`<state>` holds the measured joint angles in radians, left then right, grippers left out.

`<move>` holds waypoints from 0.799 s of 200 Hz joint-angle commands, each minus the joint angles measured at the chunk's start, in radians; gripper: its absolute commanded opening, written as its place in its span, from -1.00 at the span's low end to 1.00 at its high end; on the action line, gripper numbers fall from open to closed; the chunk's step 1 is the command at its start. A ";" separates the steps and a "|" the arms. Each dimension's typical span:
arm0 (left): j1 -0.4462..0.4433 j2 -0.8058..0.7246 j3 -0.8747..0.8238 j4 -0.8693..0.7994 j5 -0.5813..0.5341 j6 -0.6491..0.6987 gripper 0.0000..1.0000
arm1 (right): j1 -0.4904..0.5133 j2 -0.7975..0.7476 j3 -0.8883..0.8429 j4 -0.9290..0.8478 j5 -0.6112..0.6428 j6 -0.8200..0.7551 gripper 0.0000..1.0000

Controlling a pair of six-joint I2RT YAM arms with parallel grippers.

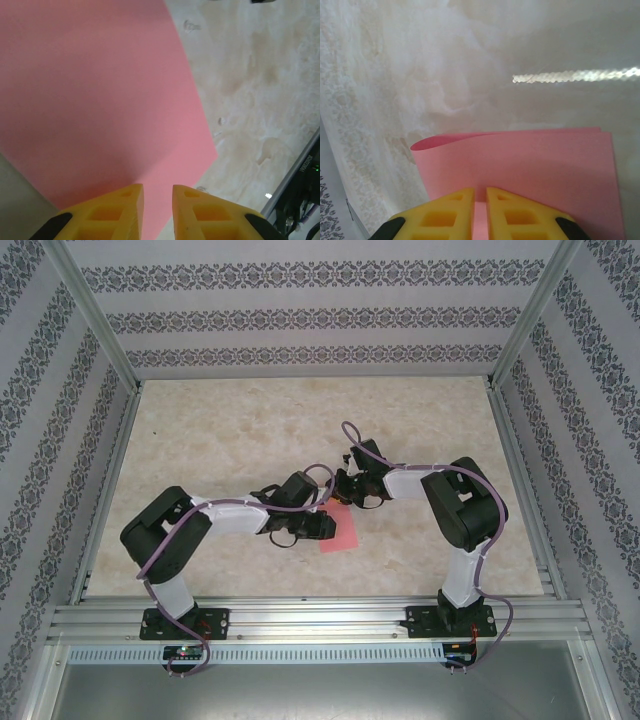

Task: Fold a paper plane with a square sheet of paper (fold left side to right side)
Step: Hold the square sheet of paper at the center of the table.

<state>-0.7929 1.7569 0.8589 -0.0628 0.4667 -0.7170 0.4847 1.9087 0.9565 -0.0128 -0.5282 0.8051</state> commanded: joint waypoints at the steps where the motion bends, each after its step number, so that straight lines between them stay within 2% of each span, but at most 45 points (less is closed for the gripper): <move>1: 0.005 0.030 -0.029 0.078 0.006 -0.026 -0.54 | 0.006 0.030 0.010 -0.058 0.056 -0.028 -0.67; 61: 0.004 0.065 -0.100 0.152 -0.003 -0.073 -0.56 | -0.029 -0.066 0.049 -0.124 0.043 -0.047 -0.59; 91: 0.004 0.064 -0.096 0.145 -0.007 -0.070 -0.56 | -0.072 -0.202 0.051 -0.245 0.085 -0.111 -0.34; 106: 0.004 0.062 -0.092 0.138 -0.011 -0.070 -0.56 | -0.094 -0.278 0.029 -0.299 0.094 -0.142 -0.30; 131: 0.004 0.057 -0.080 0.122 -0.012 -0.068 -0.57 | -0.101 -0.409 -0.060 -0.373 0.078 -0.175 -0.45; 160: 0.003 0.049 -0.064 0.105 -0.016 -0.065 -0.57 | -0.076 -0.547 -0.225 -0.362 0.053 -0.119 -0.59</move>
<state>-0.7853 1.7775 0.7921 0.0742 0.4854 -0.7776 0.3817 1.4300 0.8555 -0.3000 -0.4652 0.6777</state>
